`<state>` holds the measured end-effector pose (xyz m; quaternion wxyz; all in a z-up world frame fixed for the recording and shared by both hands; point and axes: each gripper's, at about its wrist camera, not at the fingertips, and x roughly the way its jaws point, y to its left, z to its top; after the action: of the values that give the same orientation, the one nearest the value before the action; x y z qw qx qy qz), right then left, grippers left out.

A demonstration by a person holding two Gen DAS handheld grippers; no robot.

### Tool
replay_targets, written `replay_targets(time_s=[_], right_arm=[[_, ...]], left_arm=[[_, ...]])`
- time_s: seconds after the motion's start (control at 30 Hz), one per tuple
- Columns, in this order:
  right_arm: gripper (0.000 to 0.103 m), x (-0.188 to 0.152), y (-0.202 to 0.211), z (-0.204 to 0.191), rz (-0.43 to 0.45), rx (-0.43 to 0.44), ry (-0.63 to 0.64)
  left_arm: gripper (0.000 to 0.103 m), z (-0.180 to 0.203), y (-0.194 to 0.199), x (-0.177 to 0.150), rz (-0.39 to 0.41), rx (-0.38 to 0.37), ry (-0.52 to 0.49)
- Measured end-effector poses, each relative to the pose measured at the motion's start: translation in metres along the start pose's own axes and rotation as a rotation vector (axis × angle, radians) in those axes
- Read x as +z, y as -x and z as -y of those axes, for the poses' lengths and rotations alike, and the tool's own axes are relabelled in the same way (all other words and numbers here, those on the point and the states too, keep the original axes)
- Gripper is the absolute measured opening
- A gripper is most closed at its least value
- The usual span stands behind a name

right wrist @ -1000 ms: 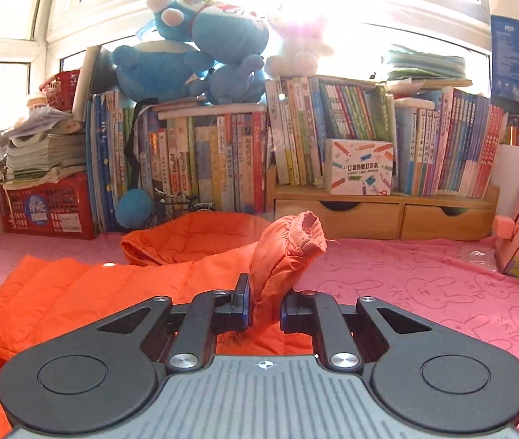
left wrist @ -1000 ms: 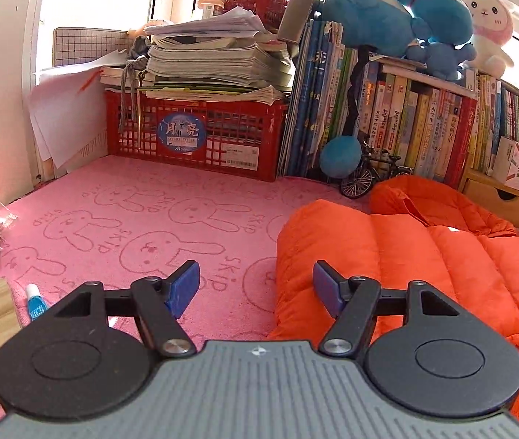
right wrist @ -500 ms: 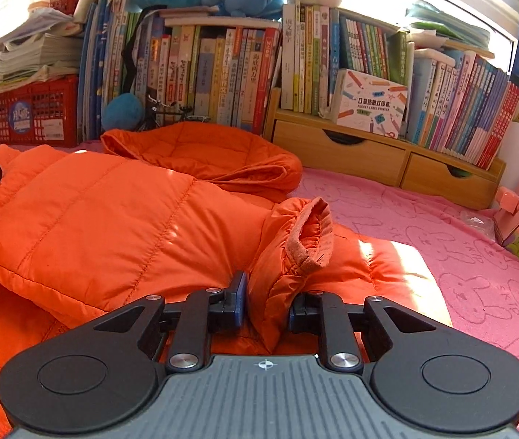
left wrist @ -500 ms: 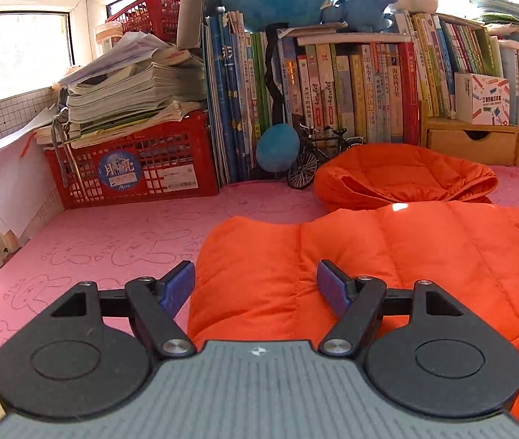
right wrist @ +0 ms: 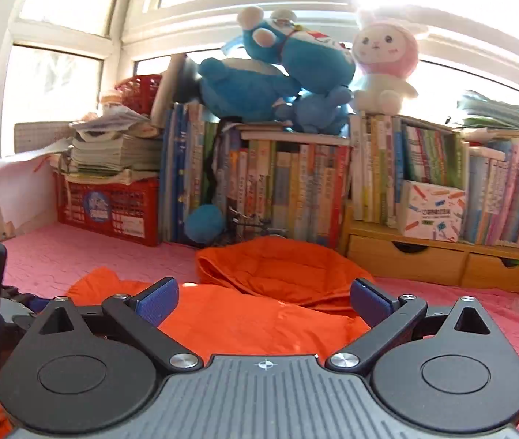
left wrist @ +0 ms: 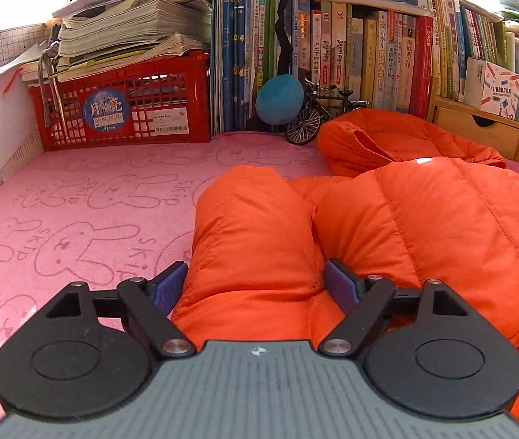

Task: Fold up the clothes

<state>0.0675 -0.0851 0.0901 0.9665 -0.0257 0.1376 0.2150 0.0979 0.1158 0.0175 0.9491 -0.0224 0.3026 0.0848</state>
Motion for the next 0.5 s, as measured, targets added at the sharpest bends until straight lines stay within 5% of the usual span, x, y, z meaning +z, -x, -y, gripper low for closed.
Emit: replay_targets(time_s=[0.07, 0.17, 0.4, 0.5], right_arm=[[0.103, 0.009, -0.023, -0.001, -0.002, 0.074, -0.101], [0.103, 0.013, -0.059, -0.002, -0.056, 0.074, -0.189], [0.103, -0.033, -0.1, -0.023, -0.223, -0.133, 0.068], [0.103, -0.045, -0.096, -0.015, -0.256, -0.157, 0.07]], left_arm=[[0.084, -0.003, -0.001, -0.001, -0.008, -0.014, 0.021], [0.084, -0.005, -0.002, -0.001, -0.02, -0.028, 0.037], [0.089, -0.005, -0.005, 0.0, -0.043, -0.019, 0.037], [0.091, -0.009, -0.007, 0.0, -0.058, -0.033, 0.057]])
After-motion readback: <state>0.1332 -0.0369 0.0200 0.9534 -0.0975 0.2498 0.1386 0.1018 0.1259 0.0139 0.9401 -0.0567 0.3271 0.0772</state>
